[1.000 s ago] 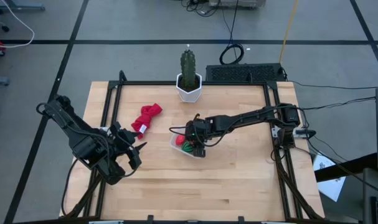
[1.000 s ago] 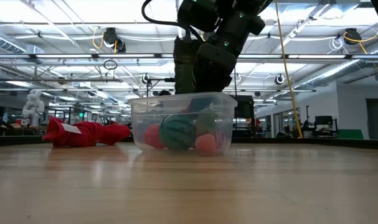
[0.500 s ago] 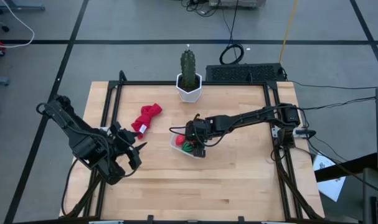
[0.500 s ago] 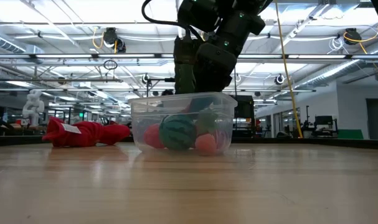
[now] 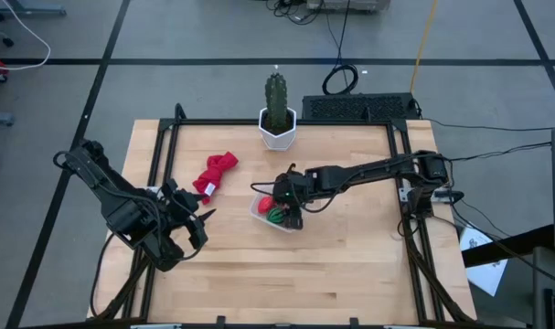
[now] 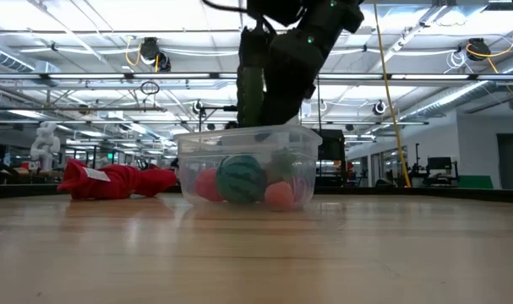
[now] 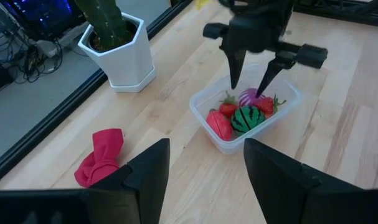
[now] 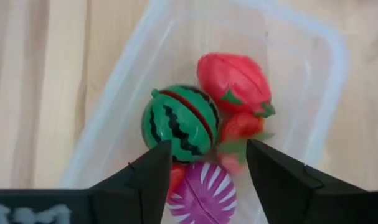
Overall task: Pick and placing Produce into tupperware
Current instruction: Return to Home Position
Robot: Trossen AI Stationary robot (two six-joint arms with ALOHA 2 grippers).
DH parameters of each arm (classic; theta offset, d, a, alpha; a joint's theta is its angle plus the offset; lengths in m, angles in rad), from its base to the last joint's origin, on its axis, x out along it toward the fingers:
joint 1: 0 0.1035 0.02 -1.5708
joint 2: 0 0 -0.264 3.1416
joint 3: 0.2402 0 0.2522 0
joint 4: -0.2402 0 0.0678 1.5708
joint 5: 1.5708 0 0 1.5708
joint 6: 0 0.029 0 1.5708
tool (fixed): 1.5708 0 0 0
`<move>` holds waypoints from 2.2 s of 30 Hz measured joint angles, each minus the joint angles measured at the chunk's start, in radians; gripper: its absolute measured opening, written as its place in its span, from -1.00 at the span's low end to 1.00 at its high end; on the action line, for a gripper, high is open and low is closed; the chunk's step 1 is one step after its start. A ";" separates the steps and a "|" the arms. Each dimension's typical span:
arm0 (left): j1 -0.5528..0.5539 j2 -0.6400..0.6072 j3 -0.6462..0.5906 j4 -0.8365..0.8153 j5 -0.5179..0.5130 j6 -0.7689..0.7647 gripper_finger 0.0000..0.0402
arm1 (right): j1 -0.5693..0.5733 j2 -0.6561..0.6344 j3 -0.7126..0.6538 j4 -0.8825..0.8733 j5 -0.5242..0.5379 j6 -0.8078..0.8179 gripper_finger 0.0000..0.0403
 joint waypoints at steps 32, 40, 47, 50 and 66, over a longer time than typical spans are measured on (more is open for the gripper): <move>-0.520 -0.087 -0.493 0.290 -0.165 -0.674 0.04 | 0.303 -0.939 -0.571 0.272 0.002 0.223 0.04; -0.170 -0.087 -0.601 0.827 -0.043 -0.042 0.04 | 0.245 -0.919 -0.851 0.535 -0.003 0.313 0.04; 0.162 -0.090 -0.758 1.420 0.296 0.522 0.04 | 0.129 -0.930 -0.901 0.653 -0.148 0.235 0.04; 0.268 -0.145 -0.832 1.501 0.346 0.578 0.04 | 0.082 -0.977 -0.901 0.635 -0.209 0.217 0.04; 0.356 -1.032 -1.128 1.352 0.332 0.774 0.04 | 0.045 -1.459 -0.934 0.536 -0.257 0.138 0.04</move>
